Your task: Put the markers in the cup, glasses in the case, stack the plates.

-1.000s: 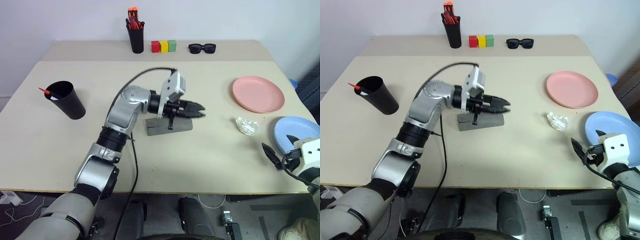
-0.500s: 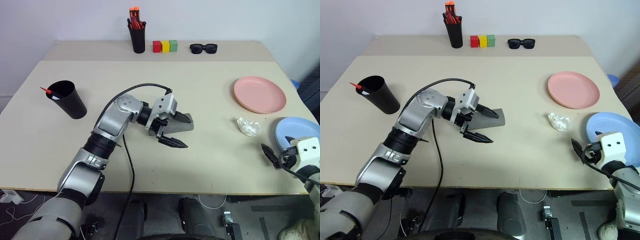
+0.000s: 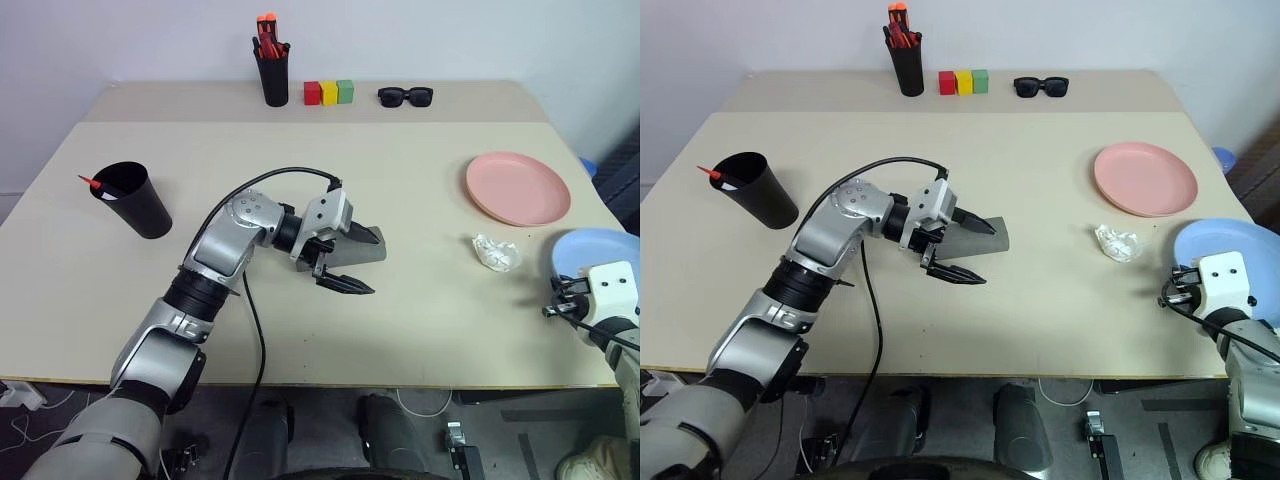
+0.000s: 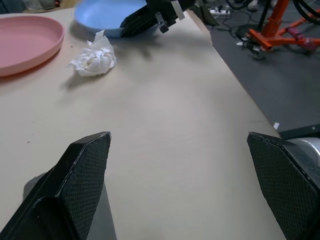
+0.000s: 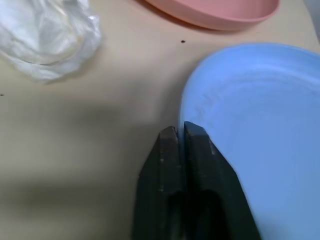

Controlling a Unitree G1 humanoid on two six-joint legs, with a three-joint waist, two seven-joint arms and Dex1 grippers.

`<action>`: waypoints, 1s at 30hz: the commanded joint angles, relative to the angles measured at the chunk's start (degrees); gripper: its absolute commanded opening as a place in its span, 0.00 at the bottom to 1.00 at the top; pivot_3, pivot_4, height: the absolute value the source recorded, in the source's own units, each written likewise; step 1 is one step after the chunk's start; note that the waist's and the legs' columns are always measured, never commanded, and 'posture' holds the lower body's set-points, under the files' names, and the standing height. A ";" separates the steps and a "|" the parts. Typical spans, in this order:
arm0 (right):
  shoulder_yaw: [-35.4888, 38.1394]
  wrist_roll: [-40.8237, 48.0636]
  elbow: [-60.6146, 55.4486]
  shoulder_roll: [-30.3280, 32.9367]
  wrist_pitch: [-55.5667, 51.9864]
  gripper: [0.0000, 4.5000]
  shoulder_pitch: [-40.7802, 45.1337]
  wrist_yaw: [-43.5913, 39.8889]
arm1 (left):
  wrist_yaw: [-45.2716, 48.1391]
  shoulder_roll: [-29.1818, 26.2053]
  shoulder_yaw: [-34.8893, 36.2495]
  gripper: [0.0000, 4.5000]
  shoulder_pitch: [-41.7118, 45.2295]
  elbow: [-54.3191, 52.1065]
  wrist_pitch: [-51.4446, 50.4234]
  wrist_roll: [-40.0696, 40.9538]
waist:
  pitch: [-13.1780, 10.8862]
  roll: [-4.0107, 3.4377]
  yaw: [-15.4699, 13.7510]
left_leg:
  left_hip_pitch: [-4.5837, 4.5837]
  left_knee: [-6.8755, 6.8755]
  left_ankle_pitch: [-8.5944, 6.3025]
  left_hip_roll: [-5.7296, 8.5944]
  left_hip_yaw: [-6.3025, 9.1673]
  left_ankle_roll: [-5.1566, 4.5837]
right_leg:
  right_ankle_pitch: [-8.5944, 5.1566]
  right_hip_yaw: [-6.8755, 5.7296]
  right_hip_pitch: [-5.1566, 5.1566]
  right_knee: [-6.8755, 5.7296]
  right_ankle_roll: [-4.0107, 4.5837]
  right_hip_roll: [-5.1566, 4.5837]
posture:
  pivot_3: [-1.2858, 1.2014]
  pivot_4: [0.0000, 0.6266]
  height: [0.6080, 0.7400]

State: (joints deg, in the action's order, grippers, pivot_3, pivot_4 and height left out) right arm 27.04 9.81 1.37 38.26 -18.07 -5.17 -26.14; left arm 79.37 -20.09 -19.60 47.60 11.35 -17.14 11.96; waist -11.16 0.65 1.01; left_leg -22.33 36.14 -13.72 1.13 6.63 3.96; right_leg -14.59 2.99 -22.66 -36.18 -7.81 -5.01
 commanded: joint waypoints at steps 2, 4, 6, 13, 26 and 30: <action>-0.84 -2.73 -1.54 2.17 2.04 0.01 1.91 1.59 | -1.11 -0.56 0.87 1.00 -0.45 -2.54 -0.60 0.84 | 0.00 0.00 0.11 | 0.00 0.00 0.00 0.00 0.00 0.00 | 0.00 0.00 0.00 0.00 0.00 0.00 | 0.52 0.24 1.00; -1.51 -4.73 -1.91 2.93 4.05 0.01 4.16 3.32 | -1.85 -0.62 1.10 1.00 -0.67 -2.86 -0.92 0.94 | -0.01 -0.02 0.24 | 0.00 -0.01 0.00 0.00 0.00 0.00 | 0.00 0.00 -0.02 0.00 0.00 0.00 | 0.52 0.24 1.00; -2.40 -5.31 -2.48 3.35 4.59 0.01 7.41 3.96 | -2.67 -0.57 1.26 1.00 -0.81 -3.09 -1.18 0.92 | -0.03 -0.06 0.35 | 0.00 -0.01 0.00 0.00 -0.01 0.00 | 0.00 0.01 -0.03 -0.01 0.00 0.00 | 0.52 0.24 1.00; -8.54 -6.77 4.12 3.99 9.01 0.01 19.97 1.99 | -6.44 -0.49 2.22 1.00 -1.92 -5.23 -3.16 1.41 | -0.03 -0.06 0.24 | -0.02 -0.03 0.00 0.00 -0.01 0.00 | 0.00 0.00 -0.04 0.01 -0.01 0.00 | 0.52 0.24 1.00; -21.70 -12.05 43.64 2.14 27.49 0.01 46.61 -3.66 | -18.58 -3.10 7.39 1.00 -7.99 -18.84 -14.39 4.59 | -0.09 -0.11 1.16 | -0.06 -0.08 0.01 0.00 0.00 0.00 | 0.01 0.00 -0.09 0.02 0.00 0.00 | 0.52 0.24 1.00; -23.28 -12.67 52.02 1.41 30.52 0.01 51.65 -5.34 | -21.14 -4.40 8.67 1.00 -10.66 -23.40 -18.61 6.41 | -0.10 -0.11 1.61 | -0.06 -0.11 0.01 0.00 0.00 0.00 | 0.01 0.00 -0.10 0.03 0.00 -0.01 | 0.52 0.24 1.00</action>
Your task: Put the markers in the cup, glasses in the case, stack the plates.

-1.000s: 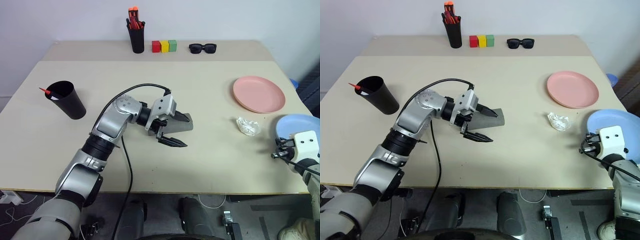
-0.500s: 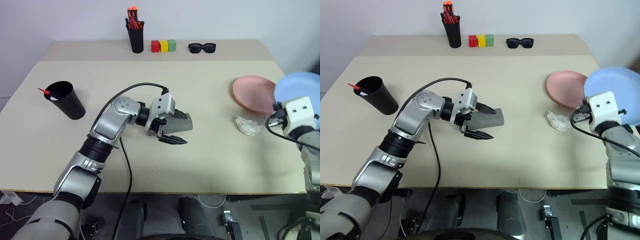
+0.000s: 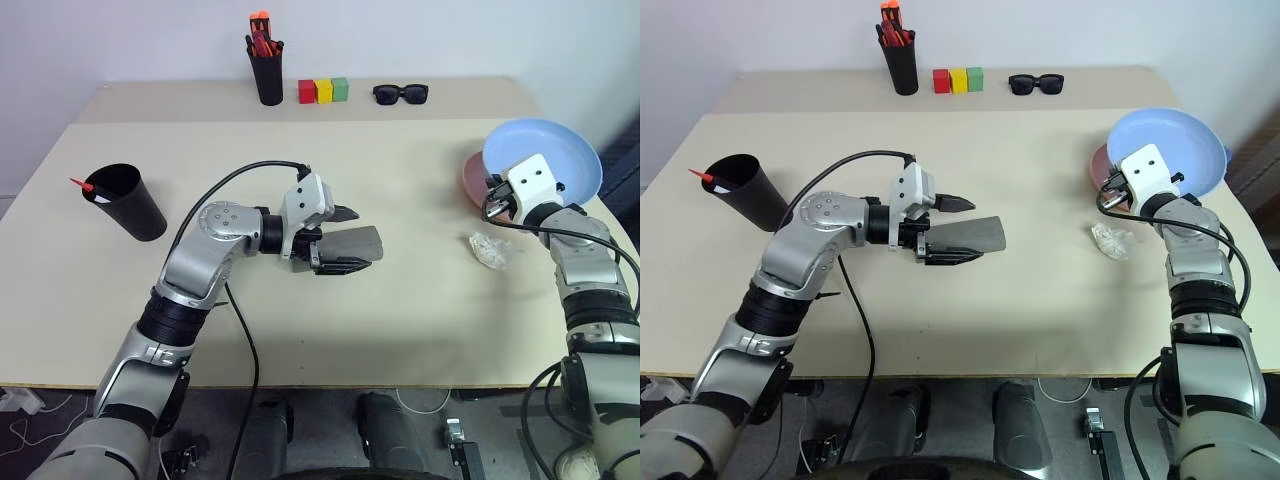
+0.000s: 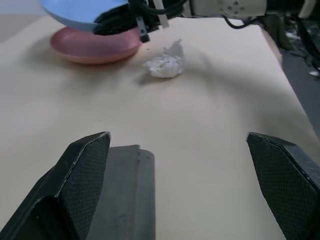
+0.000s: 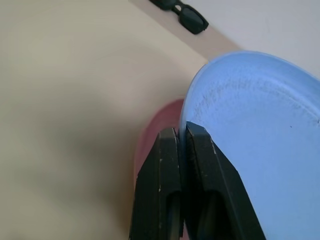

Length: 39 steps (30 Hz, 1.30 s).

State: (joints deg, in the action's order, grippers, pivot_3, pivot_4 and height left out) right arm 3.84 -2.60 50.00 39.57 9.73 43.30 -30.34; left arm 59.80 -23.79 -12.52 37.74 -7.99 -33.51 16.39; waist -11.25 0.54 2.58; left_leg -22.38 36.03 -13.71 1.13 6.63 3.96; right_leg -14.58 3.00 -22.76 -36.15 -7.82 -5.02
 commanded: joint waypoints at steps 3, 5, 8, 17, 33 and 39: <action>-1.09 -0.97 7.07 -0.22 4.37 0.22 5.19 -2.01 | -2.80 -1.56 2.19 1.00 -2.14 -6.27 -4.63 3.31 | -0.01 -0.01 0.11 | 0.00 0.00 0.00 0.00 0.00 0.00 | 0.00 0.00 -0.01 -0.02 0.00 0.01 | 0.52 0.24 1.00; -1.36 -1.01 8.46 -0.43 5.19 0.45 5.91 -2.55 | -3.38 -2.06 2.22 1.00 -2.41 -6.89 -5.25 3.80 | -0.01 -0.01 0.11 | 0.00 0.01 0.00 0.00 0.00 0.00 | 0.00 0.00 -0.01 -0.02 0.00 0.01 | 0.52 0.24 1.00; -1.08 -0.75 8.93 -0.48 6.35 0.78 6.15 -2.05 | -4.09 -2.18 1.88 1.00 -2.01 -6.69 -5.43 4.31 | -0.01 -0.01 0.09 | 0.00 0.01 0.00 0.00 0.00 0.00 | 0.00 0.00 -0.01 -0.02 0.00 0.01 | 0.52 0.24 1.00; 5.90 10.03 -11.43 2.27 -5.49 0.78 -4.09 -9.17 | -3.96 -1.42 -0.08 1.00 -1.33 -4.82 -4.29 4.98 | -0.01 -0.01 -0.28 | 0.00 0.00 0.00 0.00 0.02 0.01 | 0.00 -0.01 0.01 -0.01 0.00 0.00 | 0.52 0.24 1.00; 6.91 16.20 -31.48 3.47 -25.87 0.73 -27.08 -14.90 | -2.16 -0.55 -1.34 1.00 1.20 -0.33 -1.15 4.33 | 0.00 -0.04 -0.12 | 0.03 0.10 -0.01 0.01 -0.03 -0.01 | 0.00 0.03 0.03 -0.04 -0.01 0.01 | 0.52 0.24 1.00; 6.70 16.42 -32.42 2.15 -25.23 0.14 -26.32 -14.40 | -2.98 -1.47 -1.04 1.00 0.35 -1.36 -1.61 4.44 | 0.02 -0.01 -0.05 | 0.04 0.13 -0.01 0.01 -0.03 -0.02 | 0.01 0.03 0.06 -0.03 -0.01 0.01 | 0.52 0.24 1.00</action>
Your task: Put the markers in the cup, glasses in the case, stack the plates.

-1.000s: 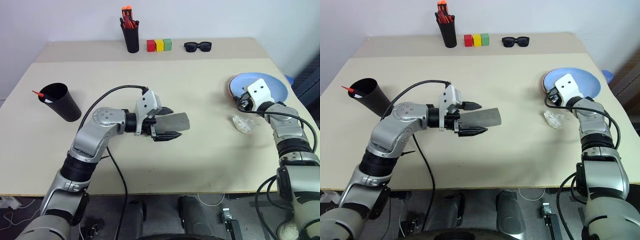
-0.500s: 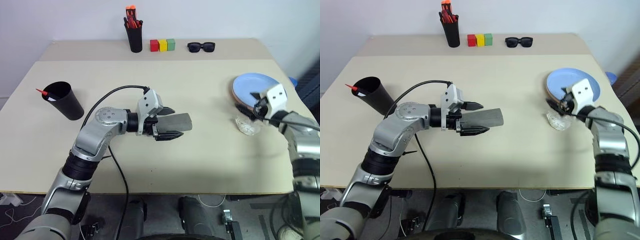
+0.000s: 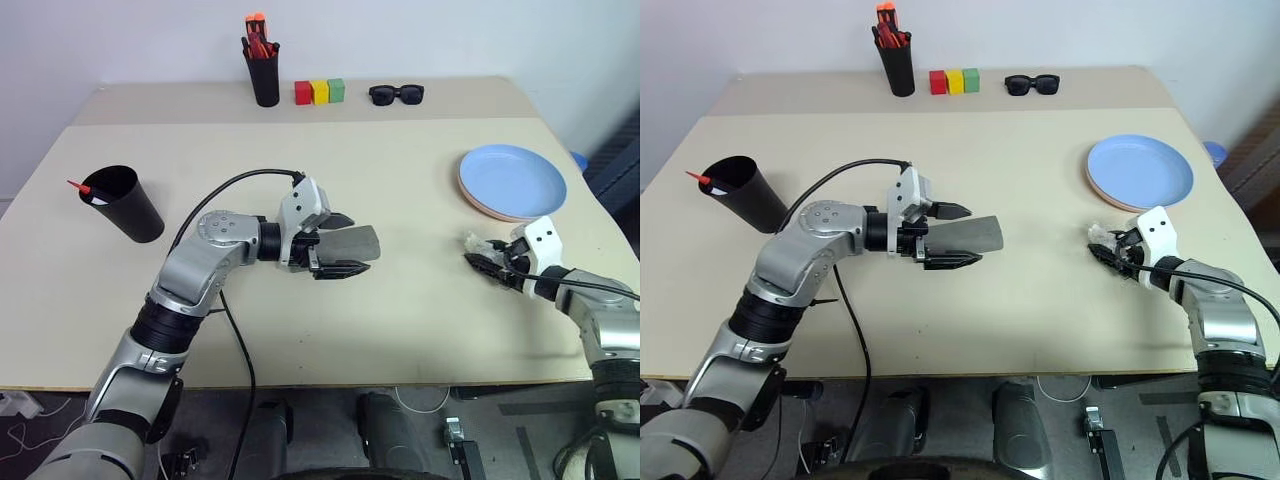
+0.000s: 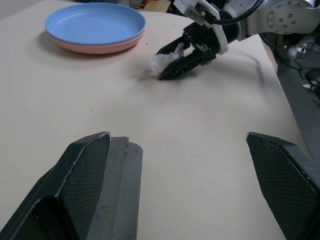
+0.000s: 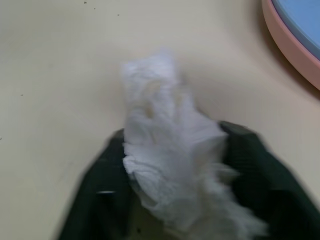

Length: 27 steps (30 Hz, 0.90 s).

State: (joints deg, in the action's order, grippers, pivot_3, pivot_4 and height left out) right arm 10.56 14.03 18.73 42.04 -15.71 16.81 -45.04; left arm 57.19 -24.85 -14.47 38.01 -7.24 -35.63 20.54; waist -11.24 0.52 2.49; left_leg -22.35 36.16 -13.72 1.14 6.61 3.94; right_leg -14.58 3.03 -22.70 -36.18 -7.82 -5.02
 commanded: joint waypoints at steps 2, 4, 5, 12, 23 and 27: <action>0.44 -0.05 -2.47 -0.70 1.47 0.04 0.68 0.78 | -0.89 -0.54 1.09 1.00 -0.38 -2.71 0.22 0.41 | 0.01 0.01 0.07 | 0.01 0.00 0.00 0.00 0.00 0.00 | 0.00 0.00 0.01 0.00 0.00 0.00 | 0.52 0.24 1.00; 1.42 0.48 -3.36 -1.56 3.00 0.04 2.08 1.93 | -1.49 -0.61 1.40 1.00 -0.85 -3.45 -0.24 0.68 | 0.00 0.00 0.09 | 0.01 -0.02 0.00 0.00 0.00 0.00 | 0.00 0.00 0.00 0.00 0.00 0.00 | 0.52 0.24 1.00; 1.76 0.41 -3.14 -1.95 4.45 0.04 3.23 2.62 | -1.74 -0.64 1.48 1.00 -1.02 -3.73 -0.42 0.81 | 0.00 -0.01 0.14 | 0.01 -0.02 0.00 0.00 0.00 0.00 | 0.00 0.00 -0.01 0.00 0.00 0.00 | 0.52 0.24 1.00; 0.62 -3.99 15.13 -3.89 15.95 0.04 20.21 8.74 | -4.10 -0.58 2.18 1.00 -1.59 -4.78 -1.19 0.86 | -0.04 -0.05 0.03 | -0.01 -0.02 0.01 0.00 0.00 0.01 | 0.01 0.00 -0.04 -0.02 0.01 0.00 | 0.52 0.24 1.00; -4.62 -15.53 51.06 -4.15 31.18 0.37 39.34 20.64 | -9.55 -0.81 5.26 1.00 -4.42 -8.56 -3.81 1.92 | -0.07 -0.03 0.28 | -0.08 -0.19 0.00 0.01 0.00 0.01 | 0.01 0.00 -0.14 0.05 0.02 -0.03 | 0.52 0.24 1.00; -4.59 -16.97 53.44 -3.68 32.78 0.82 40.90 22.61 | -10.76 -1.27 6.04 1.00 -5.23 -9.51 -4.51 2.43 | -0.07 -0.03 0.33 | -0.07 -0.16 0.01 0.01 0.00 0.01 | 0.01 0.00 -0.14 0.03 0.02 -0.02 | 0.52 0.24 1.00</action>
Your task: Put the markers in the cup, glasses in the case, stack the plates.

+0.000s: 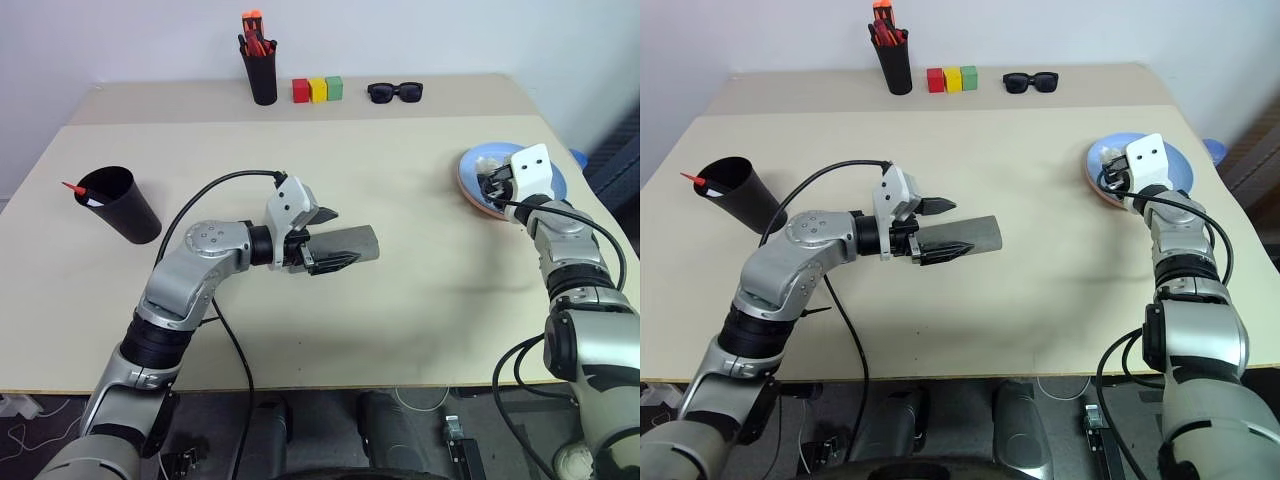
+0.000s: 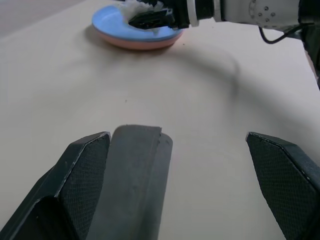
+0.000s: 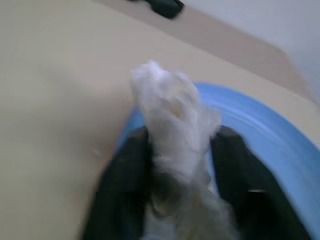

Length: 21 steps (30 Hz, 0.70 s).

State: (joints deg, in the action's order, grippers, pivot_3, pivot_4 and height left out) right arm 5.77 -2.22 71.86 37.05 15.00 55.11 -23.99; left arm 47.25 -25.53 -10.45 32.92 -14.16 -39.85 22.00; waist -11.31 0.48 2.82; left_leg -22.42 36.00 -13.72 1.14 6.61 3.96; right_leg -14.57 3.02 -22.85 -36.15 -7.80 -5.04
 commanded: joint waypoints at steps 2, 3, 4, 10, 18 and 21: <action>0.58 -0.80 0.46 1.47 2.74 0.98 3.01 2.01 | -1.39 -0.77 2.41 1.00 -0.69 -2.78 -0.09 0.83 | 0.00 0.00 -0.02 | 0.00 0.00 0.00 0.00 0.00 0.00 | 0.00 0.00 0.01 0.00 0.00 0.00 | 0.52 0.24 1.00; 0.78 -0.73 0.31 1.55 3.11 0.98 3.03 2.06 | -2.01 -0.68 2.53 1.00 -1.02 -2.76 0.76 0.25 | 0.00 0.00 -0.03 | 0.00 0.00 0.00 0.00 0.00 0.00 | 0.00 0.01 0.01 0.01 0.00 0.00 | 0.52 0.24 1.00; 0.99 -0.61 0.11 1.62 3.42 0.98 2.99 1.94 | -2.60 -0.57 2.58 1.00 -1.34 -2.71 1.74 -0.32 | 0.00 0.00 -0.04 | 0.00 0.00 0.00 0.00 0.00 0.00 | 0.00 0.00 0.01 0.01 0.00 0.00 | 0.52 0.24 1.00; 5.94 7.39 -6.57 0.18 6.81 0.98 -0.64 -9.69 | -10.50 3.46 6.22 1.00 -7.57 -1.65 18.45 -5.83 | 0.00 0.00 -0.08 | 0.00 -0.01 0.00 0.00 -0.01 0.00 | 0.00 0.01 0.02 0.04 0.00 -0.01 | 0.52 0.24 1.00; 7.79 21.91 -44.58 0.06 -5.76 0.98 -27.08 -26.92 | -7.40 3.00 14.04 1.00 -17.73 -1.08 22.70 1.48 | 0.00 -0.05 -0.59 | 0.01 0.06 -0.03 0.01 0.03 -0.04 | 0.00 -0.02 0.09 0.01 -0.01 -0.02 | 0.52 0.24 1.00; 9.90 27.27 -62.42 1.14 -14.31 0.98 -39.73 -26.62 | -4.56 0.83 17.45 1.00 -22.89 -2.72 22.66 4.71 | 0.02 -0.11 -0.51 | 0.04 0.09 -0.03 0.01 0.01 -0.04 | 0.00 -0.01 0.10 -0.02 0.00 -0.03 | 0.52 0.24 1.00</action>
State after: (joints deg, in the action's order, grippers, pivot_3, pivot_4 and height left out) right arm 12.48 20.91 19.82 36.62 4.68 18.14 -50.79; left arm 40.88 -23.51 4.55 11.80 -14.46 -18.12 24.44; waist -11.29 0.38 2.30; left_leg -22.36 36.09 -13.74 1.14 6.62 3.92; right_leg -14.57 3.02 -22.73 -36.17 -7.80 -5.06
